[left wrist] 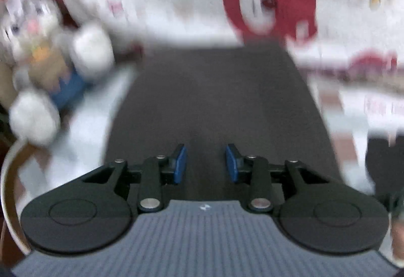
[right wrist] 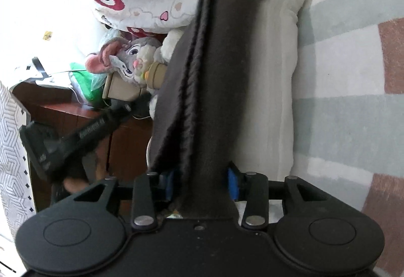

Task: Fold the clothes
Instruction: 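Lower the sweater onto the white clothes stack and open both tools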

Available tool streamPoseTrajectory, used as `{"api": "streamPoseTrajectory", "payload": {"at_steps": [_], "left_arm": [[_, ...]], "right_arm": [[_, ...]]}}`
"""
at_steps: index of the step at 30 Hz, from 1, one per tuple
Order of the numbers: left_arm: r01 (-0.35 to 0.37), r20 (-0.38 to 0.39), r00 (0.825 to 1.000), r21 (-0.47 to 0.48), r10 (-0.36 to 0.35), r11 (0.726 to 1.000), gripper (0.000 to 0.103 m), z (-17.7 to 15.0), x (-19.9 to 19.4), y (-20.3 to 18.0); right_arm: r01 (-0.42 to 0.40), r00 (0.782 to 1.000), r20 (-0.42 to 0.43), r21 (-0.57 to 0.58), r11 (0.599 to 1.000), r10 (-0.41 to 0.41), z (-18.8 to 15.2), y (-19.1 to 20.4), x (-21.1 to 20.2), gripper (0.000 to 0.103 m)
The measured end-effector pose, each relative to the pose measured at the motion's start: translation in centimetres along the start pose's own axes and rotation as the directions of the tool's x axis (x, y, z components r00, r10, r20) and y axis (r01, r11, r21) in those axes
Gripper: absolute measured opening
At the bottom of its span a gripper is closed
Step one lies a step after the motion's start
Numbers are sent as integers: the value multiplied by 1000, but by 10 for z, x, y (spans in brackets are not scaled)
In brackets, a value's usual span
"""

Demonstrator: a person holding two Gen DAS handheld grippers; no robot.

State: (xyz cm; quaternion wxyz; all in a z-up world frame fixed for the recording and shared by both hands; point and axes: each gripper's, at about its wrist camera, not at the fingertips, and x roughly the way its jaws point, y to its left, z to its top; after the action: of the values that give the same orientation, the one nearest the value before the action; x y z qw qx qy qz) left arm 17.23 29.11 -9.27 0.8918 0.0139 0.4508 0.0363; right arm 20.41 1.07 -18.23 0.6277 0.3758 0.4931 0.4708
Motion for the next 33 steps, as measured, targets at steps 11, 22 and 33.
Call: {"api": "streamPoseTrajectory", "payload": {"at_steps": [11, 22, 33], "left_arm": [[-68, -38, 997, -183, 62, 981, 36, -70, -4, 5], [-145, -15, 989, -167, 144, 975, 42, -133, -54, -102], [-117, 46, 989, -360, 142, 926, 65, -120, -99, -195]], "right_arm": [[2, 999, -32, -268, 963, -11, -21, 28, -48, 49], [141, 986, 146, -507, 850, -76, -38, 69, -89, 60], [369, 928, 281, -600, 710, -244, -67, 60, -166, 60]]}}
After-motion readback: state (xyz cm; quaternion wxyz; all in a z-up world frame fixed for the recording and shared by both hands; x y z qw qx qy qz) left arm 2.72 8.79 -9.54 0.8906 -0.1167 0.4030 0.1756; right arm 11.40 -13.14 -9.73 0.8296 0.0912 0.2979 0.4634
